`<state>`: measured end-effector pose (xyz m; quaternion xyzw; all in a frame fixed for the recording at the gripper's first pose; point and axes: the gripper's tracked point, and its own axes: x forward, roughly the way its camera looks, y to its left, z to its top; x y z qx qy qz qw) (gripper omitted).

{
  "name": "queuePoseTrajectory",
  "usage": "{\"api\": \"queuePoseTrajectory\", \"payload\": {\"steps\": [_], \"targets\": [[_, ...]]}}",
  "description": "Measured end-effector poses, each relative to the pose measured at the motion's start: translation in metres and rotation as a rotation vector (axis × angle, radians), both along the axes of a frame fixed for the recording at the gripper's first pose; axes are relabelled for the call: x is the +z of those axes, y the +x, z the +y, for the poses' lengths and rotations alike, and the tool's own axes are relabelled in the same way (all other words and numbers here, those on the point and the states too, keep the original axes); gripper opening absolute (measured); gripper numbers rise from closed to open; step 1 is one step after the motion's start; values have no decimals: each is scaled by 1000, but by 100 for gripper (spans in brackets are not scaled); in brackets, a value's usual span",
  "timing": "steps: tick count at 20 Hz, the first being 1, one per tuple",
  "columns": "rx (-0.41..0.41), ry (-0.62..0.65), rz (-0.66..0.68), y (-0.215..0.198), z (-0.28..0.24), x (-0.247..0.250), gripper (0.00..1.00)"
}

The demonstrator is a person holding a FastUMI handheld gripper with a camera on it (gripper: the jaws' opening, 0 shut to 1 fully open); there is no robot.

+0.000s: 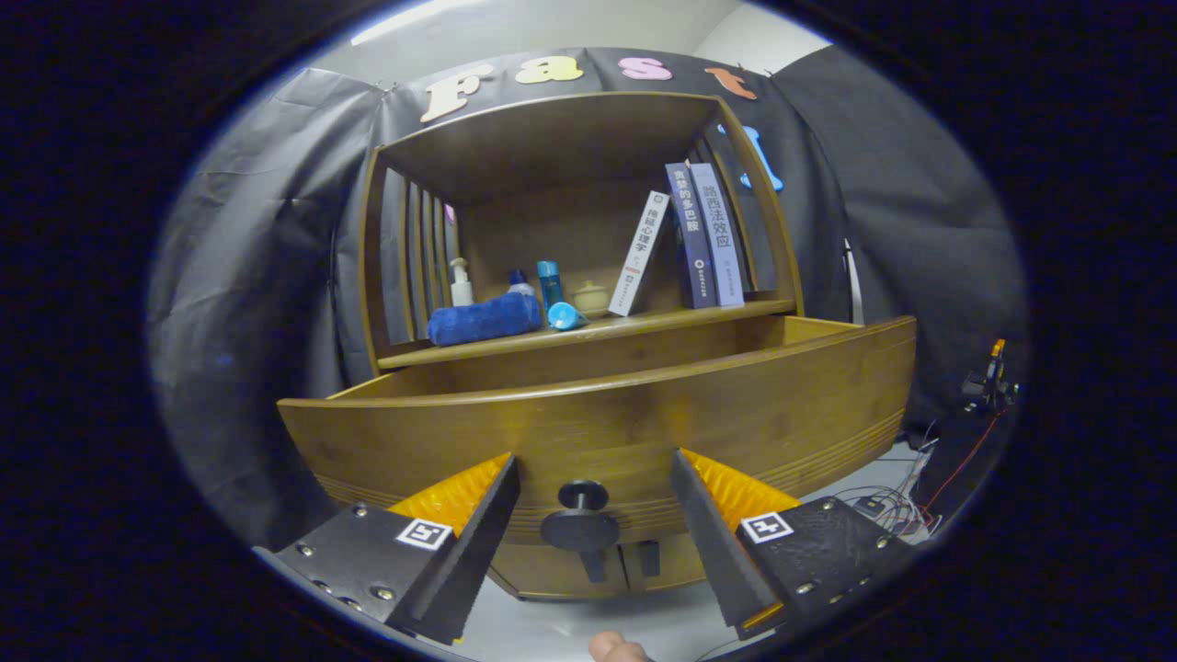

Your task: Pull open the drawer, take out the items inside it, and place them on the countertop above the cabinet.

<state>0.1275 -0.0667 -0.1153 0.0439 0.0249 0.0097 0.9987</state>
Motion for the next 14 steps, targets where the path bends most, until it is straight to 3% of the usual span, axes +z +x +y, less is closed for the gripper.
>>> {"api": "queuePoseTrajectory", "payload": {"steps": [14], "targets": [[21,12,-70,54,-2,7,98]]}}
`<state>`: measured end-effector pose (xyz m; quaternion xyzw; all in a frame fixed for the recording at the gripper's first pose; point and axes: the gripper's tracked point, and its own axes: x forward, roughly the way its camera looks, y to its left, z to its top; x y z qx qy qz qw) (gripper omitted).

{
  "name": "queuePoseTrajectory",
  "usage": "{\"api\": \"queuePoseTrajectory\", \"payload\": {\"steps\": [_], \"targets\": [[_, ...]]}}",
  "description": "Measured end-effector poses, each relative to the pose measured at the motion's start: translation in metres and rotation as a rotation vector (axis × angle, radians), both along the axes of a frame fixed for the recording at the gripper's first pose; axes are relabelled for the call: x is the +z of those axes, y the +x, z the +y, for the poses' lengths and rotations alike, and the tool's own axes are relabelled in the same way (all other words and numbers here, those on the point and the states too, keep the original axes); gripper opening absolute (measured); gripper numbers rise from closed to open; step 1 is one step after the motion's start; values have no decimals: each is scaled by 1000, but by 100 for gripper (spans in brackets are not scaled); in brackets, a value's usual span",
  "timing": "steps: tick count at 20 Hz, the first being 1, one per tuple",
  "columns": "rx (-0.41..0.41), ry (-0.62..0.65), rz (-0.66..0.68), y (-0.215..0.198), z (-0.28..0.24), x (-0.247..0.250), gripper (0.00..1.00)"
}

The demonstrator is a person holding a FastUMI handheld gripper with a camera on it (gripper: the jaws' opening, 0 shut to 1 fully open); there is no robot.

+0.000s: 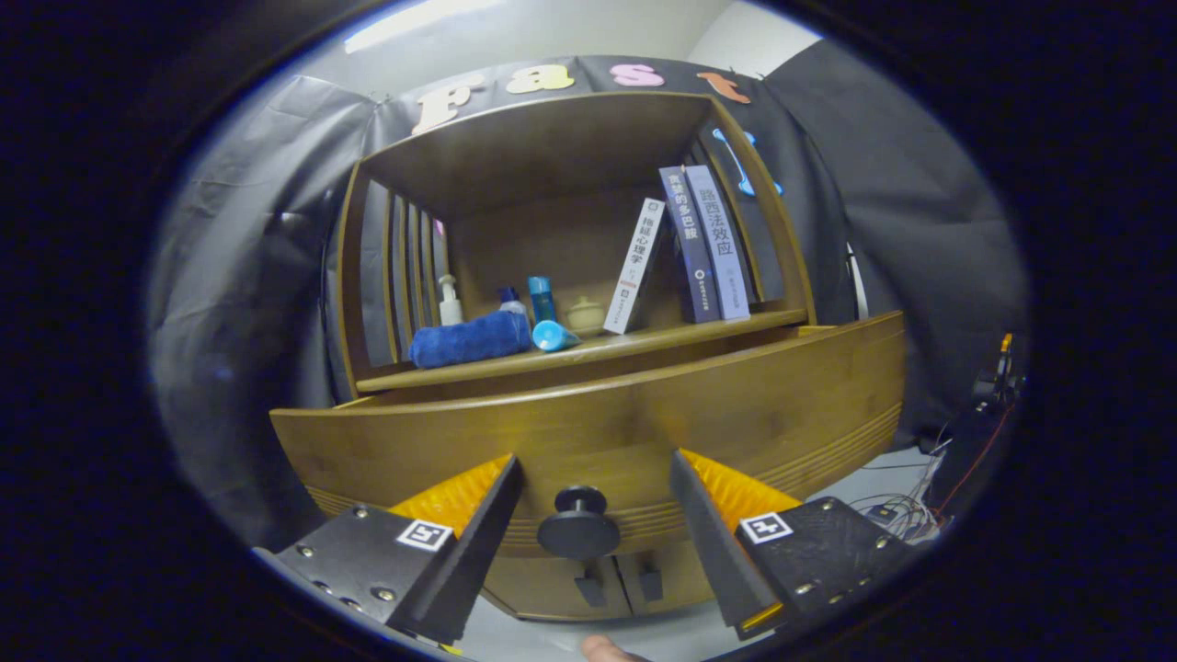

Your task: Pull open the drawer, take out the items inside it, and place them on the countertop above the cabinet.

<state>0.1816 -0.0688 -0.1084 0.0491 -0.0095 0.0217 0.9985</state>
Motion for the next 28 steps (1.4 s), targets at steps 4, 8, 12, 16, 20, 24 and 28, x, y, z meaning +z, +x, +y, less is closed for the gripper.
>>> {"api": "queuePoseTrajectory", "payload": {"steps": [4,8,12,16,20,24,28], "targets": [[-4,0,-18,26,5,2,98],[-14,-19,-45,58,11,-2,98],[-19,-128,-78,76,17,-5,99],[-9,-116,-97,88,18,-5,99],[-7,-109,-109,102,18,-7,99],[-18,-118,-137,108,18,-6,99],[-14,-116,-130,108,19,-7,99]]}}
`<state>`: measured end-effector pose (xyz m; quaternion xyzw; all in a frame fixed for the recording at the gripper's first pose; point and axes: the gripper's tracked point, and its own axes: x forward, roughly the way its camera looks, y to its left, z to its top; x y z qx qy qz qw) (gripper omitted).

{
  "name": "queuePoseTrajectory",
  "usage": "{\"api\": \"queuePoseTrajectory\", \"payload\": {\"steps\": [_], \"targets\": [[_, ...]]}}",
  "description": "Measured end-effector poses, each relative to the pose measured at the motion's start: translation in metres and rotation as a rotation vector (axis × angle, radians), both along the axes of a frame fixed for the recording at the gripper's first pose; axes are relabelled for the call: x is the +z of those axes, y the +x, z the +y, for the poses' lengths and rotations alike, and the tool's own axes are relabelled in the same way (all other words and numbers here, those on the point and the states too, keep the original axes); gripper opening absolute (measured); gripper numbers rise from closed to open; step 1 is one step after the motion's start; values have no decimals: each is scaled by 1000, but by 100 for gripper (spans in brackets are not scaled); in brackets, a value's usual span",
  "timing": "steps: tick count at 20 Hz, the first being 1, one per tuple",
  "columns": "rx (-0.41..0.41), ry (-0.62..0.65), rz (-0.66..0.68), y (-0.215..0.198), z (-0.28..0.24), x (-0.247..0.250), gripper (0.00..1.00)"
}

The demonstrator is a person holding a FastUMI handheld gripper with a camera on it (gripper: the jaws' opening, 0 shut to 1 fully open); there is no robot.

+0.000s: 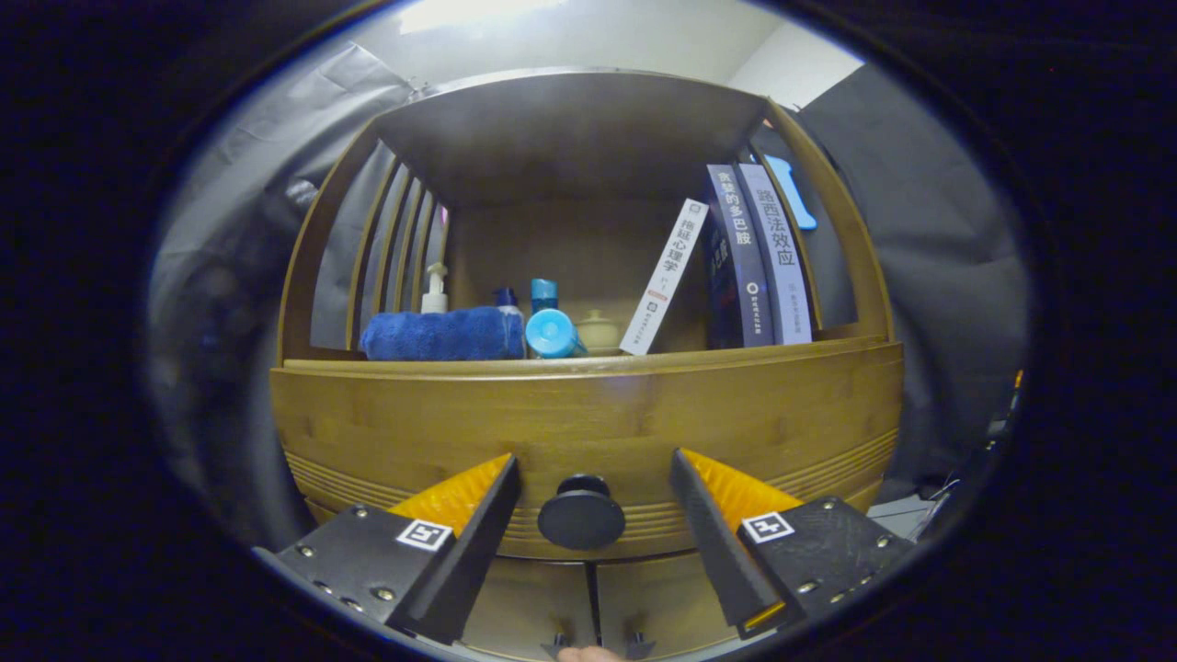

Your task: Pull open the drawer, take out the items inside it, and place them on the countertop above the cabinet.

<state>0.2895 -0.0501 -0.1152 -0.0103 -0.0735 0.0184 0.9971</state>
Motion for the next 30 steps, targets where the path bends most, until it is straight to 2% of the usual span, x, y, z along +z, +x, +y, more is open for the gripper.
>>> {"api": "queuePoseTrajectory", "payload": {"steps": [6,12,16,23,26,30], "targets": [[31,-92,121,-12,-1,-31,99],[27,-108,179,-56,-12,-31,99],[18,-40,186,-101,-23,-18,98],[8,-77,160,-192,-49,4,98],[13,-32,193,-228,-54,3,98],[30,16,186,-264,-50,31,98]]}}
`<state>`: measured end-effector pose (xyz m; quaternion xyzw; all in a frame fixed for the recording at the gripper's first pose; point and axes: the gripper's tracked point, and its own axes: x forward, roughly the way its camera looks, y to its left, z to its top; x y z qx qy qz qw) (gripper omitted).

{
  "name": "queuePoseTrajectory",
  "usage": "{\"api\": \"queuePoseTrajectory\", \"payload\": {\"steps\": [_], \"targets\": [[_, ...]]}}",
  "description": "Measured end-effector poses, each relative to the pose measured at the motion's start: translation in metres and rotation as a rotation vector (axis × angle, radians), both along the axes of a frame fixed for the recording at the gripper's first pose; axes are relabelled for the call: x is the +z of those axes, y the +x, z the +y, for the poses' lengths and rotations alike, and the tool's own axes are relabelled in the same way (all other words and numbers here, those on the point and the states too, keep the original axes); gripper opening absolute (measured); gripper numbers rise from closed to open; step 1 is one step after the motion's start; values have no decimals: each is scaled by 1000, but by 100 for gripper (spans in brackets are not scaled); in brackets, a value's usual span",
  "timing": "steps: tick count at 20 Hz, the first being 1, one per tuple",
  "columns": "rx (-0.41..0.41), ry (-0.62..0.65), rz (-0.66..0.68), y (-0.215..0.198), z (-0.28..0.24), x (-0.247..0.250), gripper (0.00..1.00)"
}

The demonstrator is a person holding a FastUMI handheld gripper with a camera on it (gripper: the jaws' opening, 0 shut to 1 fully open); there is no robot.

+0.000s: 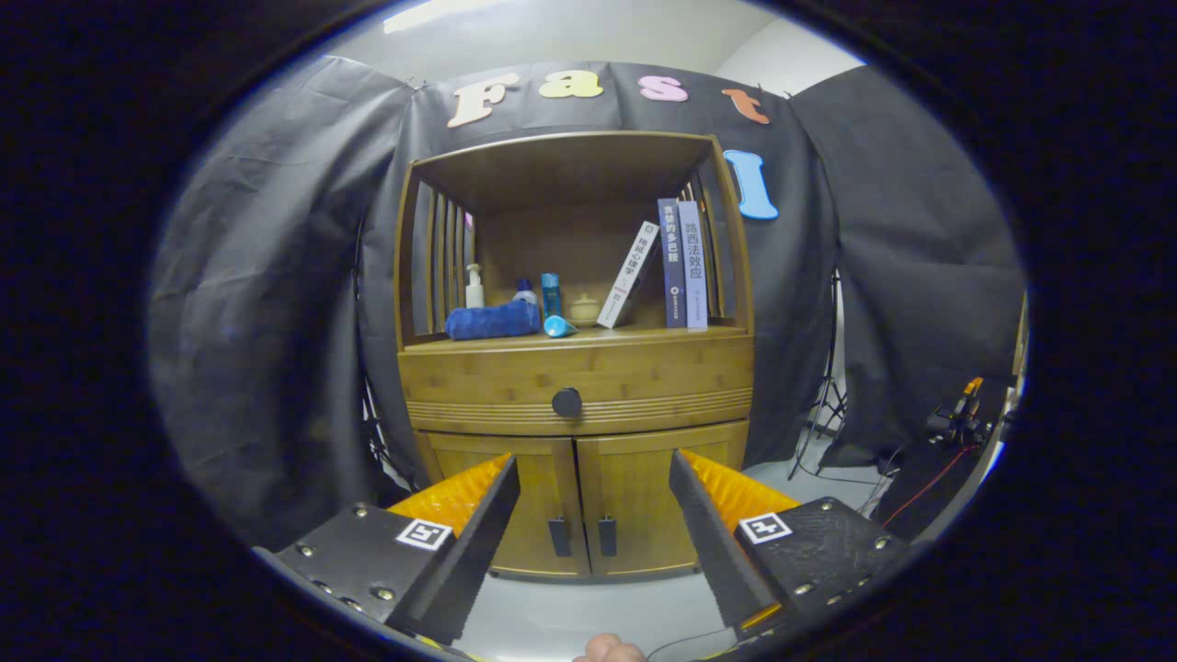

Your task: Pull open the drawer, take out the items inside it, and place them on the countertop above the cabinet.

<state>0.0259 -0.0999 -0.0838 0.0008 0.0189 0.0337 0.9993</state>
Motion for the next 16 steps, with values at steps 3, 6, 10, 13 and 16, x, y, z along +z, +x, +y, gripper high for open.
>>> {"api": "queuePoseTrajectory", "payload": {"steps": [3,6,10,13,16], "targets": [[20,27,-15,-17,6,30,99],[38,23,-18,-28,12,53,99],[3,30,38,-30,17,73,99],[-34,80,90,-34,22,96,99],[-122,135,106,-40,13,118,99]]}}
